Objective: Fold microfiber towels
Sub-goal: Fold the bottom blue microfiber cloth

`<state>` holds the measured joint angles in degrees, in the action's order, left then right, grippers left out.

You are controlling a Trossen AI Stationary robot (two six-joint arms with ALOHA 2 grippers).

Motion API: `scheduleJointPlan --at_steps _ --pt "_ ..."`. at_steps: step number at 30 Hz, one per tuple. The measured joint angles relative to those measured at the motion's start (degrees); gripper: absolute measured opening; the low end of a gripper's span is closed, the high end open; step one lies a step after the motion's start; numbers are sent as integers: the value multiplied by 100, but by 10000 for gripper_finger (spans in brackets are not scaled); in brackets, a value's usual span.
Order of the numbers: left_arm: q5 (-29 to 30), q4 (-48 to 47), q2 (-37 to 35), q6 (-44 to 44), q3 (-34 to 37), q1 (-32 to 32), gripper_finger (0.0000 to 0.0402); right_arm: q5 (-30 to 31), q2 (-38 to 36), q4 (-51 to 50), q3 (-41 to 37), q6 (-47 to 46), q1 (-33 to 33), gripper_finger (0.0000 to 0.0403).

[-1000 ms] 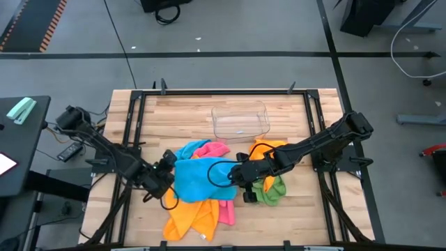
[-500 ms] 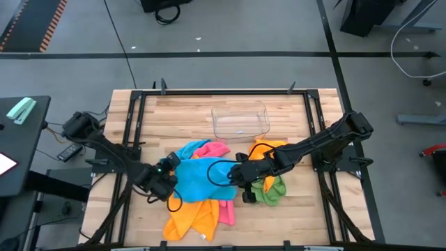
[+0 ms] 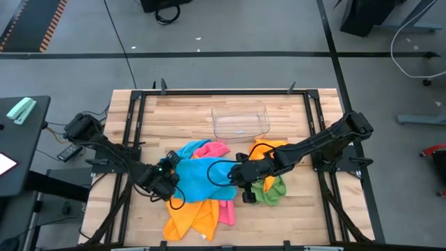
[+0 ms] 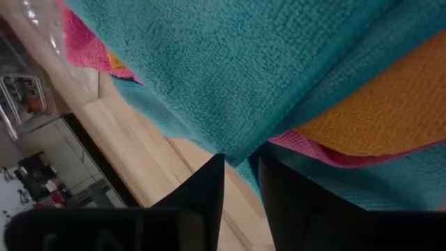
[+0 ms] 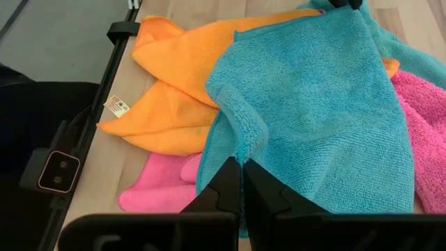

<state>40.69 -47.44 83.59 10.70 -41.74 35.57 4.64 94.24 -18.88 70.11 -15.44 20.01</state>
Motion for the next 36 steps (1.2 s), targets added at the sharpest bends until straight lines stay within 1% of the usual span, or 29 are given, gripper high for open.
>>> scheduleJointPlan --at_steps 4,9,10,13,16,23,26,29,32,36 --pt "0 98 0 -119 0 0 74 0 0 -2 0 2 0 12" --pt "-6 210 0 -570 -2 0 14 0 0 -27 0 2 0 12" --pt "-35 211 0 -711 -2 -2 9 0 0 -36 0 2 0 12" --pt "-63 129 -80 -1180 -3 -11 7 0 0 -35 0 2 0 12" --pt "-66 3 -336 -1734 -4 -9 5 0 0 -75 0 10 0 12" --pt "-95 -389 -1398 -2976 -4 -25 5 44 -50 18 2 279 -14 12" --pt "-304 -515 -1701 -3341 -4 -147 3 226 -50 37 2 415 -17 12" --pt "-474 -541 -1772 -3659 -4 -359 4 486 -26 31 2 520 -37 12" --pt "-562 -669 -1759 -3988 -4 -620 5 572 -24 42 2 537 -58 12" --pt "-713 -707 -1755 -4155 -4 -947 4 603 -24 40 2 546 -57 12"
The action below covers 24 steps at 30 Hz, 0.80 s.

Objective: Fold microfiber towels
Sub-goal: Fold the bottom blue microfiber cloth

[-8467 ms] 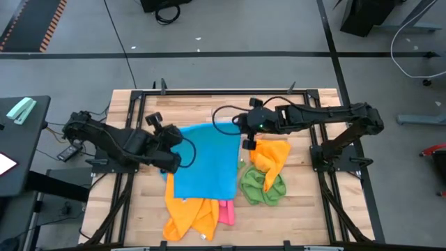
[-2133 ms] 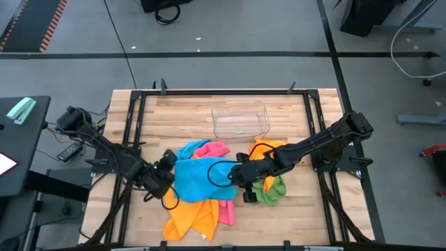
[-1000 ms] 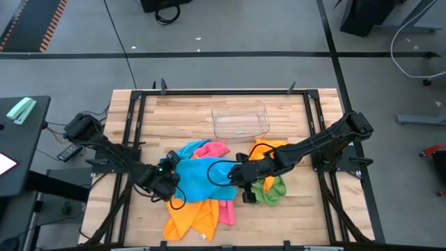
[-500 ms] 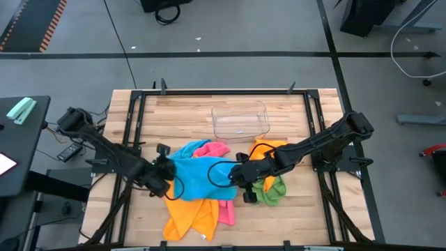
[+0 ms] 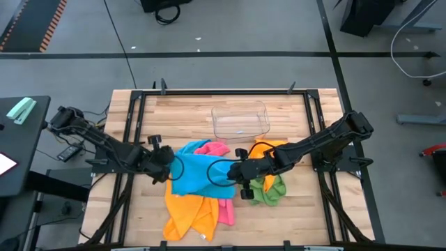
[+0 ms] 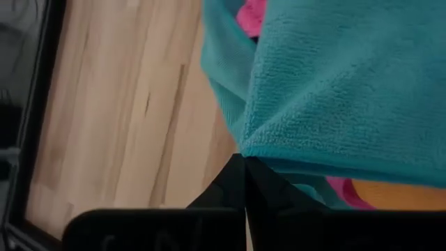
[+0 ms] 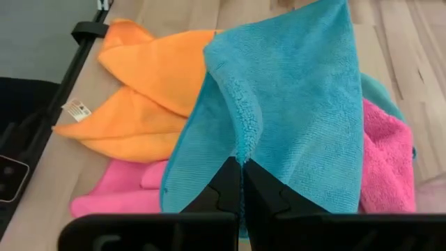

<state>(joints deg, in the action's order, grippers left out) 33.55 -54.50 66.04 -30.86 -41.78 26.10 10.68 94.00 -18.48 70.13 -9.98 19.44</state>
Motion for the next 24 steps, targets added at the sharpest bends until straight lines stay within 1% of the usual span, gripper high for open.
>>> scheduleJointPlan --at_steps 6,10,13,17,20,22,24 --pt "-610 20 0 -96 0 -331 9 2 4 -4 -145 48 -9 12" --pt "-865 44 0 -166 0 -482 6 2 4 -30 -220 128 3 12" --pt "-925 60 16 -165 0 -555 6 2 4 4 -221 105 23 12" --pt "-922 56 109 -163 0 -626 27 -10 4 -68 -221 9 22 12" --pt "-923 53 262 -146 0 -676 37 -205 4 -89 -221 44 26 15" --pt "-917 38 362 -117 0 -724 40 -267 4 -91 -221 -6 66 26" --pt "-908 19 443 -106 0 -769 44 -280 4 -122 -221 -59 109 46"
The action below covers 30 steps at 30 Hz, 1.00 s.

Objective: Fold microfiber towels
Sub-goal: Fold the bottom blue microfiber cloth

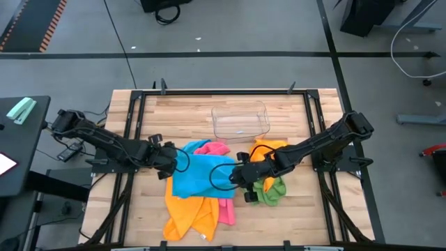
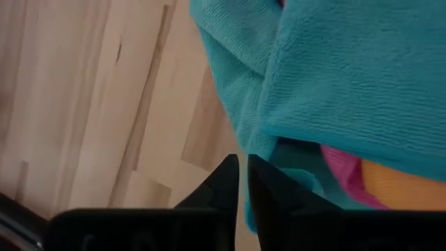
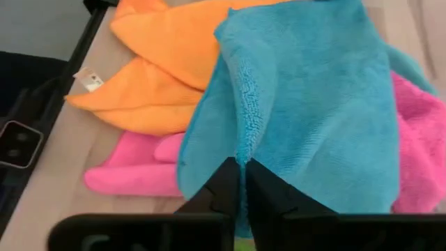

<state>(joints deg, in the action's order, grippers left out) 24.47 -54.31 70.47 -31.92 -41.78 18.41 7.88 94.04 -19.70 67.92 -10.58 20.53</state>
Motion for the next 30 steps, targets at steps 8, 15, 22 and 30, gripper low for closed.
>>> scheduleJointPlan --at_steps 8,15,22,30 --pt "-16 134 -119 420 4 37 60 1 0 -37 0 -420 363 147" --pt "-73 1000 -224 1383 4 630 51 214 0 -30 -9 -681 455 186" --pt "-79 1266 -221 1962 4 1376 75 806 2 131 -195 -657 453 188" --pt "105 1442 301 2556 4 1926 132 1186 2 231 -247 -569 438 188"
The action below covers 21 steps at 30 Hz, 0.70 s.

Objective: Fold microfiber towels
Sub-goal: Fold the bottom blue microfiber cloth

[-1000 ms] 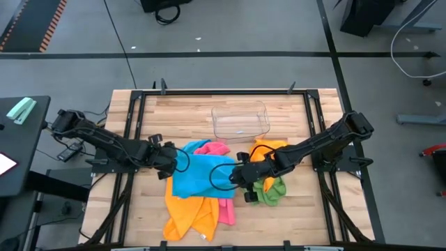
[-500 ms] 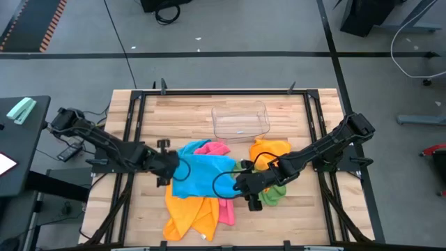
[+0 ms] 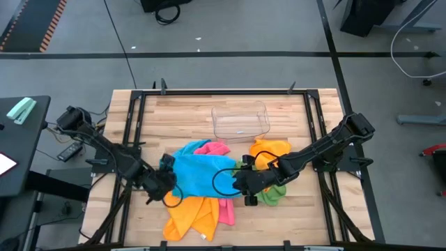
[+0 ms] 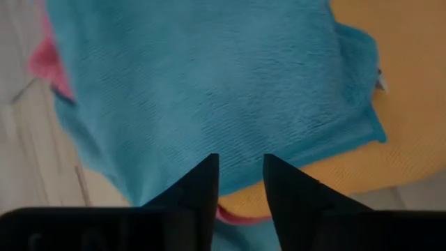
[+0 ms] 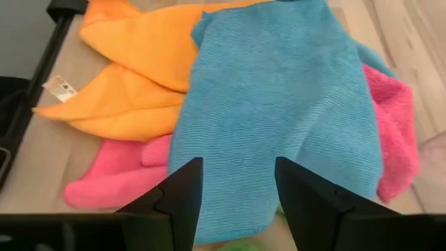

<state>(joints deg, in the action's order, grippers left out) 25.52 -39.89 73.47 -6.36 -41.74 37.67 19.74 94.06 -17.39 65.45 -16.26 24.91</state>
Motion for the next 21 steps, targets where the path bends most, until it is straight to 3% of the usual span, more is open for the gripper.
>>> scheduleJointPlan --at_steps 8,21 --pt "537 381 824 1039 0 505 166 104 0 -6 0 130 0 188" --pt "794 381 1010 1590 0 1035 138 120 0 -2 0 121 -2 188"
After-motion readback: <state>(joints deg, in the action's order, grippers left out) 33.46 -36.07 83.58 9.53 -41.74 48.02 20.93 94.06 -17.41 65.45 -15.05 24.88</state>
